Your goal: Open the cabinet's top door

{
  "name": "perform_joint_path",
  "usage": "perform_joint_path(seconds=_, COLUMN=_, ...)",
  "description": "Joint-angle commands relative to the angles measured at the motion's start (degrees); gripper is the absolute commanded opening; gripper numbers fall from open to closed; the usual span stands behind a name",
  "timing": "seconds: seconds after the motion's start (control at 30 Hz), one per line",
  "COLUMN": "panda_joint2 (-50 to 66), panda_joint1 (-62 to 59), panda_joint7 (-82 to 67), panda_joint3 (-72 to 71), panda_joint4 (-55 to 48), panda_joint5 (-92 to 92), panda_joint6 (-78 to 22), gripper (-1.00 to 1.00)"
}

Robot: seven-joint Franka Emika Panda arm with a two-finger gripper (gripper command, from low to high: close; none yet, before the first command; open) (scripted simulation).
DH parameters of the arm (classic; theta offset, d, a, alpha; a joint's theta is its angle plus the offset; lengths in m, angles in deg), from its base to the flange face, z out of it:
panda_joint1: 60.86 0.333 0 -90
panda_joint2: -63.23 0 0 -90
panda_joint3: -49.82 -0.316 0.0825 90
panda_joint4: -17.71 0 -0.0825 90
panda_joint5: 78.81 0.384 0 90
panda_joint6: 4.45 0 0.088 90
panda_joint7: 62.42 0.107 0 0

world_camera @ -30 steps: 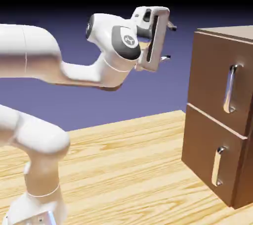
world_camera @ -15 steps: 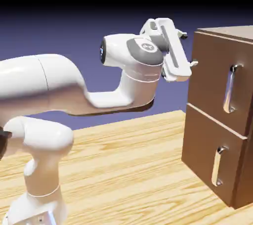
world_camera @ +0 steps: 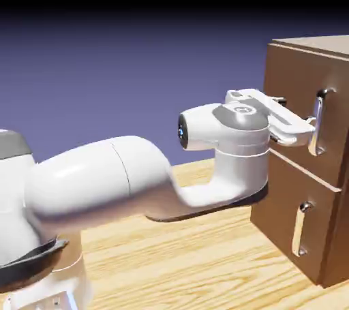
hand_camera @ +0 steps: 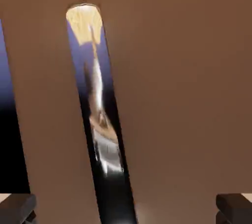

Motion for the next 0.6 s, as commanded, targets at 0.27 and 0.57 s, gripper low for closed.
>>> perform_joint_path(seconds=0.27, panda_joint2=0.55, panda_joint1=10.16, panda_joint7=-1.36, panda_joint3=4.31, panda_joint4=-8.4, panda_joint5=-2.27, panda_joint6=-0.93, gripper=-1.0)
perform_joint_path(seconds=0.57, panda_joint2=12.83, panda_joint1=-6.22, panda_joint7=14.46, panda_joint3=-5.24, panda_joint4=8.65, panda_joint5=-2.27, panda_joint6=-16.77, gripper=-1.0)
